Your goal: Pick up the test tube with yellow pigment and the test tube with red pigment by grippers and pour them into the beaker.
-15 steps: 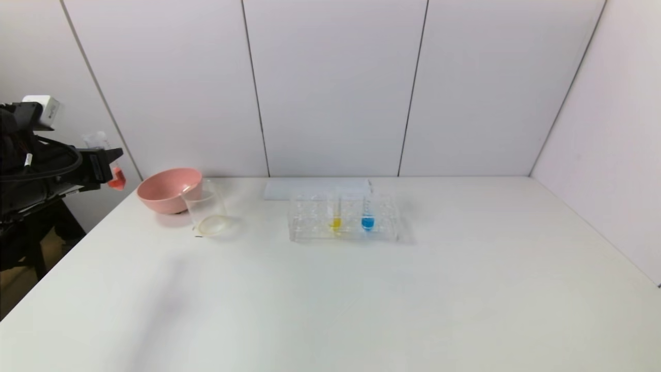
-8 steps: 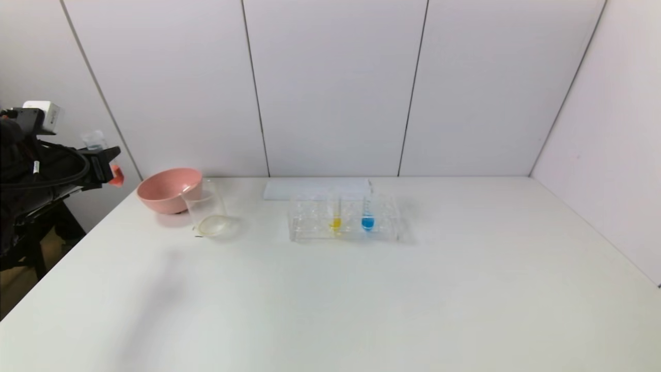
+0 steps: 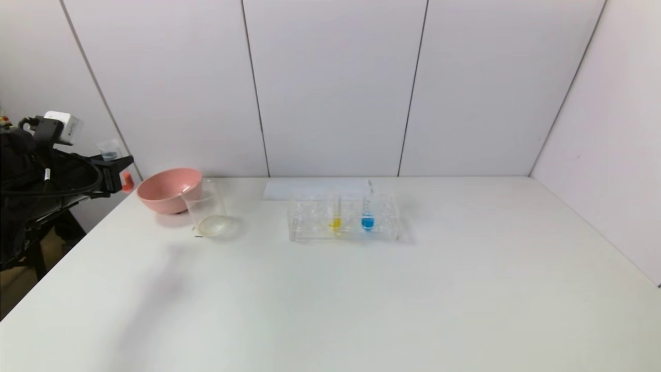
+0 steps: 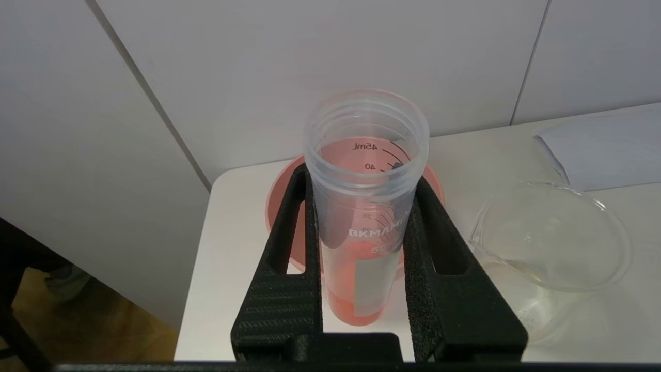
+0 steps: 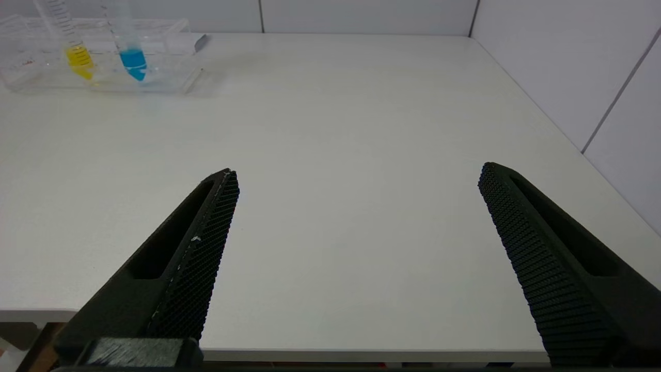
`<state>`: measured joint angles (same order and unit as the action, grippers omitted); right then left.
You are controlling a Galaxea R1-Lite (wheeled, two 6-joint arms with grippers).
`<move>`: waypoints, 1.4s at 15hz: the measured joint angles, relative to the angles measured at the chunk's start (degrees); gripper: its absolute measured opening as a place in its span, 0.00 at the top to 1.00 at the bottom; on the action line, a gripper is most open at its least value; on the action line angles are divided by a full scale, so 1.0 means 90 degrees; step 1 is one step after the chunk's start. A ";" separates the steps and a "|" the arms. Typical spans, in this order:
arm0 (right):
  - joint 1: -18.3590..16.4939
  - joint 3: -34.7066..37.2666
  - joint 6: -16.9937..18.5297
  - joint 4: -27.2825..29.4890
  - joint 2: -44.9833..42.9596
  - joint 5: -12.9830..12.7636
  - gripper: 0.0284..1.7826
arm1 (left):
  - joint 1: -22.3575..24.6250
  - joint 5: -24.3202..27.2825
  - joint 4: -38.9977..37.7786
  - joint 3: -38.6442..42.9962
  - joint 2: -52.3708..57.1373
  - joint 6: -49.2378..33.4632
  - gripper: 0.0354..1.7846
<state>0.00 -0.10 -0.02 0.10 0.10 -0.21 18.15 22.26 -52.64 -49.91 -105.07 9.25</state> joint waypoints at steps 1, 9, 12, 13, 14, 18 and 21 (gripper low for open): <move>0.0000 0.0000 -0.0003 0.0000 0.0000 -0.0001 0.05 | -0.0008 0.0012 0.0012 -0.0007 -0.0018 0.0083 0.76; 0.0000 0.0000 -0.0003 0.0000 0.0000 0.0000 0.05 | -0.0085 0.0341 0.0913 -0.0121 -0.0037 0.1642 0.76; 0.0000 0.0000 0.0003 0.0000 0.0000 -0.0004 0.05 | -0.0137 0.0344 0.1176 -0.0267 -0.0007 0.1835 0.76; 0.0000 0.0000 -0.0003 0.0000 0.0000 0.0000 0.05 | -0.0161 0.0341 0.1323 -0.0310 0.0015 0.1899 0.76; 0.0000 0.0000 0.0000 0.0000 0.0000 -0.0001 0.05 | -0.0183 0.0341 0.1509 -0.0364 0.0039 0.1957 0.76; 0.0000 0.0000 0.0000 0.0000 0.0000 -0.0004 0.05 | -0.0287 0.0349 0.1819 -0.0558 0.0083 0.2102 0.76; 0.0000 0.0000 0.0003 0.0000 0.0000 -0.0001 0.05 | -0.0343 0.0347 0.2383 -0.0718 0.0141 0.2230 0.76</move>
<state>0.00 -0.10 0.00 0.10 0.10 -0.22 15.07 25.38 -31.20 -56.37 -103.80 29.32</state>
